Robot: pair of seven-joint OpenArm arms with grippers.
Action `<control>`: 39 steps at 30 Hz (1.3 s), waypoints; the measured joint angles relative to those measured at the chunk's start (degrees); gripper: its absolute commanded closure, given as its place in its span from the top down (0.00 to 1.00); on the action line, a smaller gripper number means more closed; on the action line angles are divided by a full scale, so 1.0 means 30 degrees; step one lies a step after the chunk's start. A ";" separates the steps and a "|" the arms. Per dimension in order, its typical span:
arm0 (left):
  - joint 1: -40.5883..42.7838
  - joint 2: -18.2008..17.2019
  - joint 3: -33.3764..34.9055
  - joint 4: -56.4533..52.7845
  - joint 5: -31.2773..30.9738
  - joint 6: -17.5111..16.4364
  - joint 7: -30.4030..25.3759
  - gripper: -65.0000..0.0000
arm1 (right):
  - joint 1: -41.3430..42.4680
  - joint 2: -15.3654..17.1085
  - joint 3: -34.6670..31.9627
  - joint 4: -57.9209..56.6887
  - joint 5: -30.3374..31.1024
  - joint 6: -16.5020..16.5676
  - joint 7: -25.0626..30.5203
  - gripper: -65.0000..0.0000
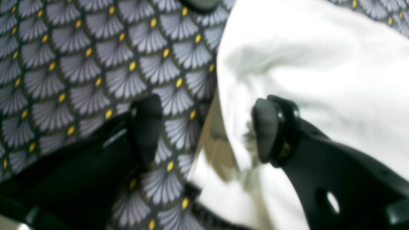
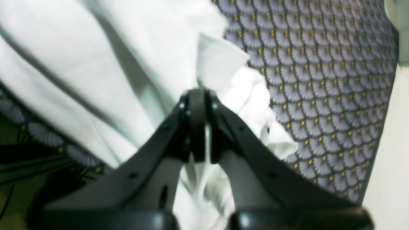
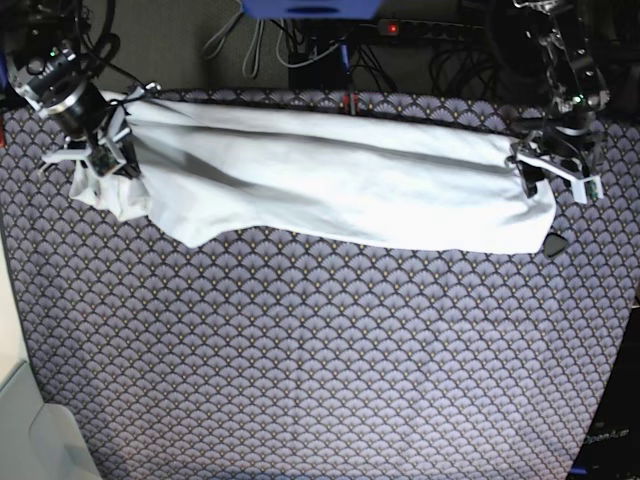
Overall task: Fold the T-shirt properly
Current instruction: 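Fold the grasped sleeve end inward toward the shirt's middle with the right gripper, then grasp the shirt end nearest the left gripper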
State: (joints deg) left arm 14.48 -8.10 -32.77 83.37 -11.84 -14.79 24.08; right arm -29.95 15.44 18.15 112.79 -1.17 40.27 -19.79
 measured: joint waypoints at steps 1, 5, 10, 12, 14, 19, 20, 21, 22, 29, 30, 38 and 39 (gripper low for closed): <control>-0.0066 -0.0036 0.0000 -0.0233 -0.0015 0.0000 -0.0044 0.66 | -0.0219 0.0000 0.0000 -0.0007 -0.0007 -0.0022 0.0051 0.00; -0.0291 -0.0168 -0.0007 -0.0984 -0.0372 -0.0109 -0.0408 0.66 | -0.1268 -0.0138 -0.0022 -0.0058 0.0044 0.0000 0.0102 0.00; -0.0335 -0.0168 -0.0007 -0.1115 -0.0379 -0.0095 -0.0539 0.66 | -0.0874 -0.0874 0.0000 -0.0976 0.0051 -0.0007 0.0095 0.00; -0.0284 -0.0211 -0.0007 -0.1093 -0.0379 -0.0117 -0.0532 0.66 | -0.0882 -0.0867 -0.0036 -0.1479 0.0029 -0.0007 0.0102 0.00; -0.0277 -0.0211 -0.0073 -0.1093 -0.0372 -0.1086 -0.0546 0.66 | -0.0466 -0.0925 -0.0073 -0.2076 0.0029 0.0102 -0.0036 0.00; -0.0233 -0.0197 -0.0168 -0.1100 -0.0211 -0.2477 -0.0379 0.66 | 0.0495 -0.0852 -0.0066 -0.3752 0.0066 -0.0007 0.0175 0.14; -0.0233 -0.0204 -0.0168 -0.1100 -0.0211 -0.2506 -0.0342 0.66 | 0.0495 -0.0816 -0.0066 -0.4167 0.0051 0.0000 0.0160 0.17; -0.0211 -0.0204 -0.0175 -0.1100 -0.0226 -0.2514 -0.0328 0.66 | 0.0488 -0.0809 -0.0066 -0.4430 0.0000 0.0000 -0.0044 0.19; -0.0189 -0.0204 -0.0175 -0.1100 -0.0226 -0.2506 -0.0335 0.66 | 0.0444 -0.0809 -0.0066 -0.4590 -0.0007 -0.0007 -0.0080 0.20; 0.0430 0.0095 -0.1020 -0.0284 -0.0124 -0.2914 0.0015 0.66 | 0.0488 -0.0838 -0.0058 -0.4728 0.0000 -0.0007 -0.0029 0.22; 0.0583 0.0117 -0.1202 -0.0051 -0.0073 -0.3075 0.0066 0.66 | 0.0466 -0.0852 -0.0058 -0.4728 0.0000 -0.0007 -0.0022 0.22; 0.1166 0.0481 -0.3228 0.1770 -0.0525 -0.5887 0.0211 0.66 | 0.0481 -0.0874 -0.0073 -0.4728 0.0000 -0.0007 -0.0029 0.22; 0.1319 0.0488 -0.3395 0.1931 -0.0984 -0.6302 0.0277 0.66 | 0.0488 -0.0874 -0.0080 -0.4728 0.0000 -0.0007 -0.0029 0.22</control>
State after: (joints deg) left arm 18.44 -6.63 -42.96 89.17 -14.79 -33.69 24.91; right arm -28.49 12.82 17.91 98.61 -1.17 40.25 -19.88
